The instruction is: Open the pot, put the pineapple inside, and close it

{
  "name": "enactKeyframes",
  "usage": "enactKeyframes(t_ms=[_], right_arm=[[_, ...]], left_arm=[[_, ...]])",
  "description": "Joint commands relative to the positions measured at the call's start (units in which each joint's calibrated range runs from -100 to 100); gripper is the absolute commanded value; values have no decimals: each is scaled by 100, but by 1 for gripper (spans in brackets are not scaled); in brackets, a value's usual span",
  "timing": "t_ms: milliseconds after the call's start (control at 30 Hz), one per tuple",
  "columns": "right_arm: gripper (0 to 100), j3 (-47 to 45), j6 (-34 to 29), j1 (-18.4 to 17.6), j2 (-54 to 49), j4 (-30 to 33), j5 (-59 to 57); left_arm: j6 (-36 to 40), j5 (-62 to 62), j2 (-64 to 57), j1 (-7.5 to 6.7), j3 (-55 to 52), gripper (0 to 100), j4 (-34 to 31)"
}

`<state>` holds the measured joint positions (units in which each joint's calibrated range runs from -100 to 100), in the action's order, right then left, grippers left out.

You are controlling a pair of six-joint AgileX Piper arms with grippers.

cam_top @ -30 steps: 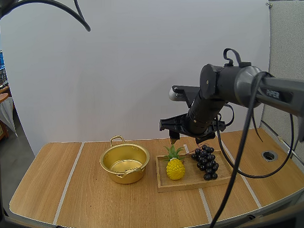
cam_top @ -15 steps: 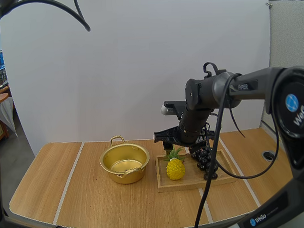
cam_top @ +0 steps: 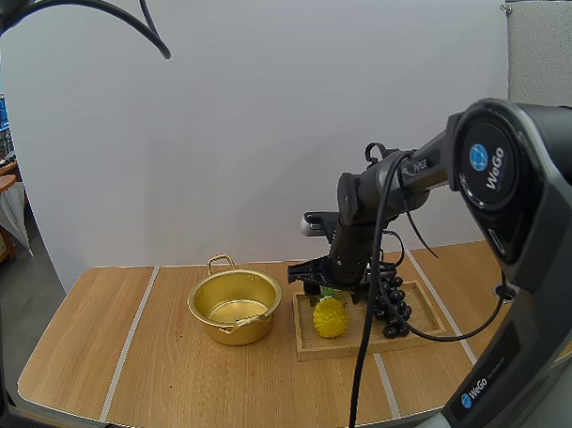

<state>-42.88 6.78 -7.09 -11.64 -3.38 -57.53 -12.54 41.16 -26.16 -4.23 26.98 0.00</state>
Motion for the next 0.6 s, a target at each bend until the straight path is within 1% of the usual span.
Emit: enactKeyframes(t_ms=[0, 567], right_arm=[[100, 48, -11, -3, 260, -17, 242], [100, 48, -1, -3, 996, -62, 573]], left_arm=[[61, -244, -47, -18, 50, 0, 0], [61, -244, -47, -18, 50, 0, 0]])
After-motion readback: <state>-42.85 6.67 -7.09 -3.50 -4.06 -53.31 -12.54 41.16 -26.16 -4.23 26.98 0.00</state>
